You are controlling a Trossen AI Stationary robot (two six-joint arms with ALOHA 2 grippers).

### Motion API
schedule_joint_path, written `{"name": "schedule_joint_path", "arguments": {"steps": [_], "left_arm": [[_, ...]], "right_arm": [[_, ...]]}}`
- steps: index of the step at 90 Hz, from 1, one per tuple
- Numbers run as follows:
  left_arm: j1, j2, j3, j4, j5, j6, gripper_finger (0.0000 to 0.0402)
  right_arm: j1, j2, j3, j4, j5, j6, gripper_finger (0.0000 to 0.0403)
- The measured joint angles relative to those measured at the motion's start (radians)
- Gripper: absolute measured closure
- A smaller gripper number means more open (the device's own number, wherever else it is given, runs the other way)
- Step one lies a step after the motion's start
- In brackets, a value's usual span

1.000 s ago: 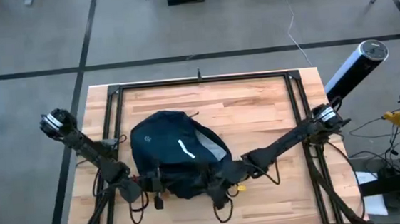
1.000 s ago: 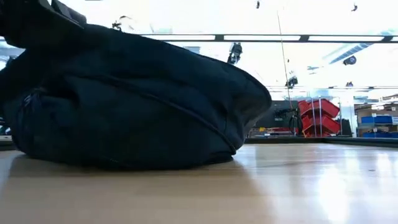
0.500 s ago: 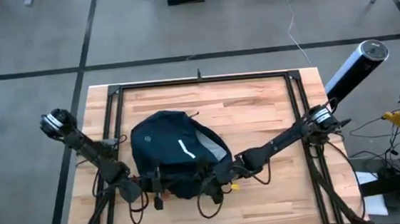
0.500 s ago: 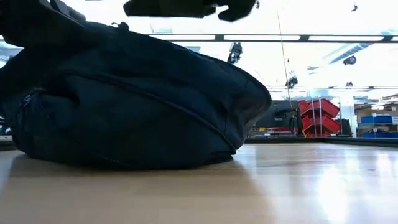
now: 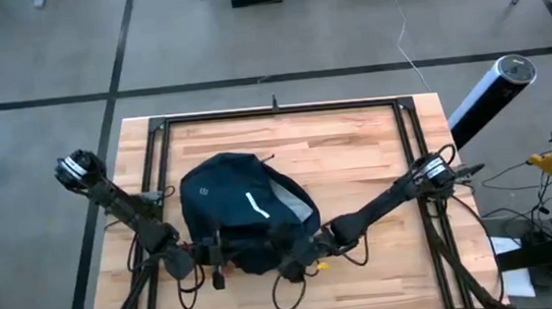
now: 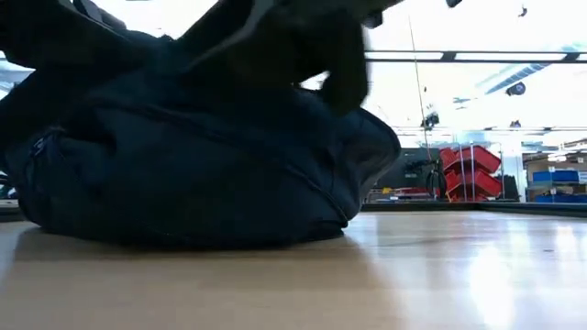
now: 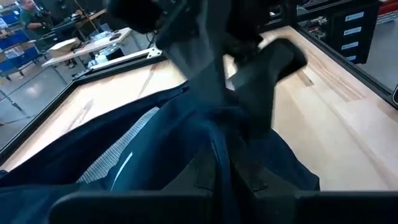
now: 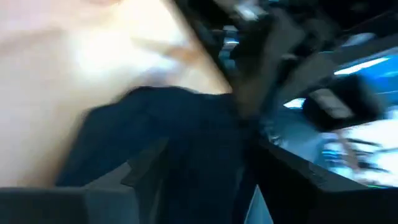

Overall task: Unpack backpack
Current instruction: Close the blue backpack

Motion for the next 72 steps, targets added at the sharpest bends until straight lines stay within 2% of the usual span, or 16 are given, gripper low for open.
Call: {"name": "schedule_joint_path", "arguments": {"steps": [9,25,56,72], "left_arm": [[0.0,0.0,0.0,0.004,-0.001,-0.004,0.0401],[-0.001,0.0,0.0,0.004,0.002,-0.005,0.0401],[-0.001,0.0,0.0,0.001,0.002,-0.004,0.0401],[0.0,0.0,0.0,0.001,0.001,-0.006,0.0401]], "right_arm": [[0.006,0.016,0.0,0.089,0.085,-0.109,0.0212],[0.007,0.017,0.0,0.131,0.115,-0.172,0.023],[0.0,0.017,0.0,0.141,0.111,-0.161,0.0239],[-0.026,0.016,0.0,0.134,0.113,-0.014,0.0244]]}}
